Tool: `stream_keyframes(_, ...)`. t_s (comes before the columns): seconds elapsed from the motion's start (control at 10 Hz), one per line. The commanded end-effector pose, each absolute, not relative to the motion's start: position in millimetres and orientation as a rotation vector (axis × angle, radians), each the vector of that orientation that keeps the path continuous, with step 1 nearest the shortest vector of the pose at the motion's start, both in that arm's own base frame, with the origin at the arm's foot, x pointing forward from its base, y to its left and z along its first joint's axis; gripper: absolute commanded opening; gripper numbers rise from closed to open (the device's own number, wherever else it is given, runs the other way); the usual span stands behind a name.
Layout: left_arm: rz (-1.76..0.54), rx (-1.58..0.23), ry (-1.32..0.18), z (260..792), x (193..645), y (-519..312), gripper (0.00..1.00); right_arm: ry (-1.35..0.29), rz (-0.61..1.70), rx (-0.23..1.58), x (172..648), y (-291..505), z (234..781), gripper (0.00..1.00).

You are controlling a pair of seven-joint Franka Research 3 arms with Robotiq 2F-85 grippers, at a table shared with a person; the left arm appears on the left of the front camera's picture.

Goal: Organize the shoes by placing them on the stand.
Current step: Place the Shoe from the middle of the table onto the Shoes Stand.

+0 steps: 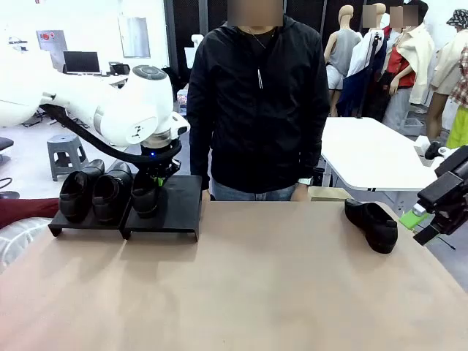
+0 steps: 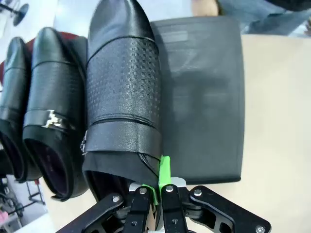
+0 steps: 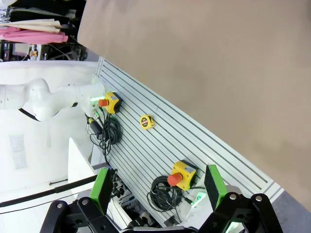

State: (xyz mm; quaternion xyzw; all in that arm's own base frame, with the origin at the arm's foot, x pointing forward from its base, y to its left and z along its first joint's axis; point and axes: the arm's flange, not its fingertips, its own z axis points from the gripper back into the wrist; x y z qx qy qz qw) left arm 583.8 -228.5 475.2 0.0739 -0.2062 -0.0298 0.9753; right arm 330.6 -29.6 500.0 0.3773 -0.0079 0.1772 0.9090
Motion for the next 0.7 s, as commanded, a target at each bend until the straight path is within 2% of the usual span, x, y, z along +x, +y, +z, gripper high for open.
stream_keyframes(0.0,-0.070,0.143,-0.437,470,581,-213,0.00,-0.022,0.393,0.780,330,-33,501,1.00)
stream_keyframes(0.6,-0.018,0.209,-0.449,454,596,-214,0.00,-0.022,0.393,0.780,330,-33,501,1.00)
